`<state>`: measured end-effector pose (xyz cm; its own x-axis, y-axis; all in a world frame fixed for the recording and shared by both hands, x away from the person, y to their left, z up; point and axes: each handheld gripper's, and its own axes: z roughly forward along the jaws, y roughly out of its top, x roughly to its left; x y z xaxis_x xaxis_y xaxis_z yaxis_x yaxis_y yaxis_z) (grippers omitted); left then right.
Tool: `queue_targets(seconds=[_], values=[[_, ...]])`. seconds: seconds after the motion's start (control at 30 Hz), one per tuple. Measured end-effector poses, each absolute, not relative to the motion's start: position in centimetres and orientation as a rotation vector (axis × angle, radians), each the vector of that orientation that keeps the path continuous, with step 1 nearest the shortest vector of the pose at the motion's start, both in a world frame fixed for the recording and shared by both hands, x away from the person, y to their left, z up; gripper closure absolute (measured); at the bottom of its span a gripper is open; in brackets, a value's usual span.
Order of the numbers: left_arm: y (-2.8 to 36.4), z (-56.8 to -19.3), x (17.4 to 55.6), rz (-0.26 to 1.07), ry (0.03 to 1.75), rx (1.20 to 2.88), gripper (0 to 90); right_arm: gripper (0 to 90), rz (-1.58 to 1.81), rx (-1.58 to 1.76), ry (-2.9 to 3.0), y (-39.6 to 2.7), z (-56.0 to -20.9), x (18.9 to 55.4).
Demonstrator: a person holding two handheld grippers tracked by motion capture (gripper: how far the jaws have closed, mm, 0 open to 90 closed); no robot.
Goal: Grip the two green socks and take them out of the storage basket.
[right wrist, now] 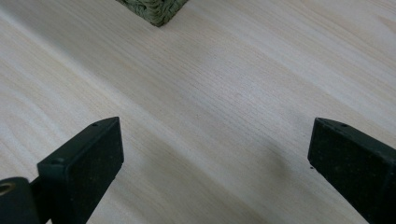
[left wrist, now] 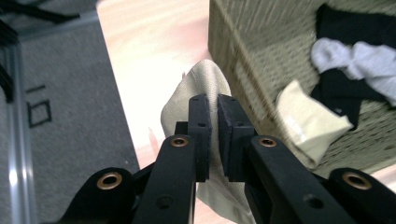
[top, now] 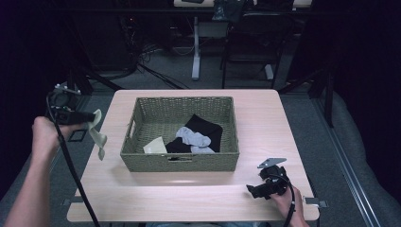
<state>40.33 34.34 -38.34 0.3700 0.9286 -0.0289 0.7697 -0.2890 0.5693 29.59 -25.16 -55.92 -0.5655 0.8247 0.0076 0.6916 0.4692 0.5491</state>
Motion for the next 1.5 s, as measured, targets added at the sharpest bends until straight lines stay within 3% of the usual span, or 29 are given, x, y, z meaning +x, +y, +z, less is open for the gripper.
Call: queue_targets(seconds=[0.3,0.57,0.87,0.97,1.23,1.43,1.5], values=[[34.7,-45.6,40.8,0.285,1.533,2.163,83.9,3.0,0.743,1.296,2.458,-25.1,-55.9,29.5],[34.8,-49.6,40.9,0.213,1.584,2.175,83.0,3.1,0.729,1.289,2.466,-25.1,-55.9,29.6],[35.0,-53.4,40.7,0.128,1.624,2.181,73.8,3.1,0.734,1.287,2.468,-25.0,-55.9,29.5],[35.1,-53.7,40.6,0.090,1.633,2.164,64.7,3.1,0.733,1.285,2.469,-25.0,-55.9,29.5],[35.7,-50.9,39.7,0.143,1.610,2.120,20.2,3.1,0.735,1.283,2.461,-25.1,-55.9,29.5],[35.3,-45.2,39.1,0.289,1.555,2.078,4.2,3.1,0.727,1.280,2.462,-25.1,-55.8,29.5],[35.0,-43.7,39.1,0.332,1.537,2.059,2.7,3.1,0.731,1.282,2.456,-25.0,-55.8,29.5]])
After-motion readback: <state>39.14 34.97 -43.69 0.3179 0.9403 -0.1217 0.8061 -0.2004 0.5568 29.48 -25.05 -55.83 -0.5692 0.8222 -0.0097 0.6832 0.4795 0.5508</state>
